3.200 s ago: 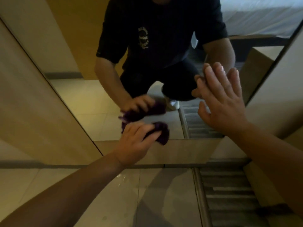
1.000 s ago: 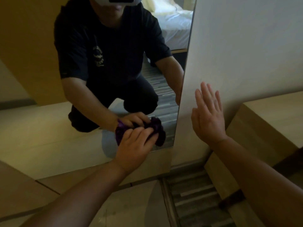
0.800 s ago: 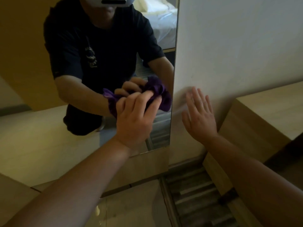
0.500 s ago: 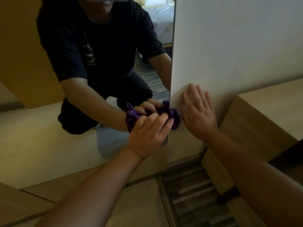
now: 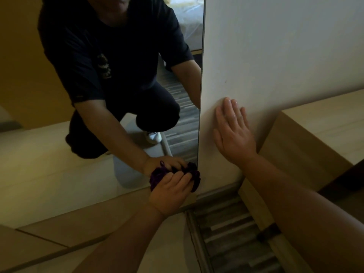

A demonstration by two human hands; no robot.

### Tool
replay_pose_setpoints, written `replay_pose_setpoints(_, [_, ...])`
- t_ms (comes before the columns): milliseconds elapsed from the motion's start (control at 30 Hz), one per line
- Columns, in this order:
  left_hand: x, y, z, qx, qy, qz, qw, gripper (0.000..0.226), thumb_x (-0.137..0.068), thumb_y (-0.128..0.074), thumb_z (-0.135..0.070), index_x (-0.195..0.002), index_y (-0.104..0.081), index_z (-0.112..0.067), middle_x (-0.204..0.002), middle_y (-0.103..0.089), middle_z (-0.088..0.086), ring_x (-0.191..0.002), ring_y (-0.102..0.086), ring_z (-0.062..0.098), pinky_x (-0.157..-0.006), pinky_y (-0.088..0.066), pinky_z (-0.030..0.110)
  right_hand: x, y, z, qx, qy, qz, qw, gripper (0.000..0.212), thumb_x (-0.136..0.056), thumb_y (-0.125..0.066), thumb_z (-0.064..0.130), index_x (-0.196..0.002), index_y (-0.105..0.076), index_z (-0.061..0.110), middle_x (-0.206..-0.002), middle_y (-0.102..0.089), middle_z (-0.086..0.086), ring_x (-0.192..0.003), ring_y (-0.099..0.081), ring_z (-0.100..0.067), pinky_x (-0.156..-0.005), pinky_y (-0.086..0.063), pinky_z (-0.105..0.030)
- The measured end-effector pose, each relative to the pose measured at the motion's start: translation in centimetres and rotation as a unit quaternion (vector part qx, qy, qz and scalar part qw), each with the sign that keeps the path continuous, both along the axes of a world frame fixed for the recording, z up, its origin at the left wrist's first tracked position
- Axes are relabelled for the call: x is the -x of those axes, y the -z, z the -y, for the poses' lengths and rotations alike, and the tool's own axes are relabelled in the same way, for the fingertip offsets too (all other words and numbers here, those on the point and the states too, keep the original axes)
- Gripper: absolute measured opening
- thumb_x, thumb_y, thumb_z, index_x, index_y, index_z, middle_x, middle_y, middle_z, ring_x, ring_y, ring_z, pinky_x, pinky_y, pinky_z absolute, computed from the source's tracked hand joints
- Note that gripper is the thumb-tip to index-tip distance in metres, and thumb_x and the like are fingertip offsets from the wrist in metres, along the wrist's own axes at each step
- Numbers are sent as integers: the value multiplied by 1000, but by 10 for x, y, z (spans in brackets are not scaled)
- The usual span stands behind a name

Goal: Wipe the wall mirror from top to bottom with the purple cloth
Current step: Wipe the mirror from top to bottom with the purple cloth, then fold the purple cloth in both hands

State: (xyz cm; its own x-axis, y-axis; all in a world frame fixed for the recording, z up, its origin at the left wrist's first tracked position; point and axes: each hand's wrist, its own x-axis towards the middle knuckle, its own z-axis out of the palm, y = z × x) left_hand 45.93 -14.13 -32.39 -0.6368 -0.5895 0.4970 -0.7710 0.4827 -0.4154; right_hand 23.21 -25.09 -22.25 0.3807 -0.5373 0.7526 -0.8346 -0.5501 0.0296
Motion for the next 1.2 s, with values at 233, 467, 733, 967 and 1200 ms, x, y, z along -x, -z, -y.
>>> replay_pose_setpoints(233, [-20,-20,-35,-314,-148,-41,937,36,-65,-88,-29,-99,-76,-28,-106,-64,-2,-92,-61,22,-76,-45,35,-3,-22,-25,-116,46,-39,991,57,-106,-30,34,-156,-24,8,-165,-12,-14,-153,-4,-30,-124,-12,-51])
replay_pose_setpoints(467, [-23,-158,-63,-630,-148,-395,652,17,-104,-55,-24,-116,-65,-30,-103,-65,-10,-94,-63,11,-79,-48,24,-8,-92,-78,-325,63,-68,941,65,-104,-22,50,-158,-8,18,-167,5,-6,-151,12,-19,-125,-5,-46])
replay_pose_setpoints(733, [-45,-349,-86,-709,-171,-486,481,24,-105,-52,-27,-124,-63,-17,-91,-67,0,-70,-60,10,-63,-45,24,-26,-284,-179,-455,-58,-87,884,76,-92,-35,66,-157,-21,28,-165,-14,6,-150,-17,-16,-114,-7,-28])
replay_pose_setpoints(967, [-44,-504,-116,-788,-96,-405,453,22,-107,-47,-28,-98,-64,-18,-76,-66,-7,-66,-60,9,-60,-47,22,-45,-437,-245,-528,-73,-99,840,88,-89,-63,56,-157,-15,30,-161,-29,5,-145,-31,-15,-114,-24,-30])
replay_pose_setpoints(1200, [-31,-591,-147,-829,-77,-340,436,34,-98,-58,-48,-110,-65,-17,-92,-66,13,-78,-59,32,-74,-45,50,-39,-528,-291,-568,-24,-74,819,57,-92,-66,43,-145,-45,33,-131,-59,8,-108,-59,-8,-90,-48,-24])
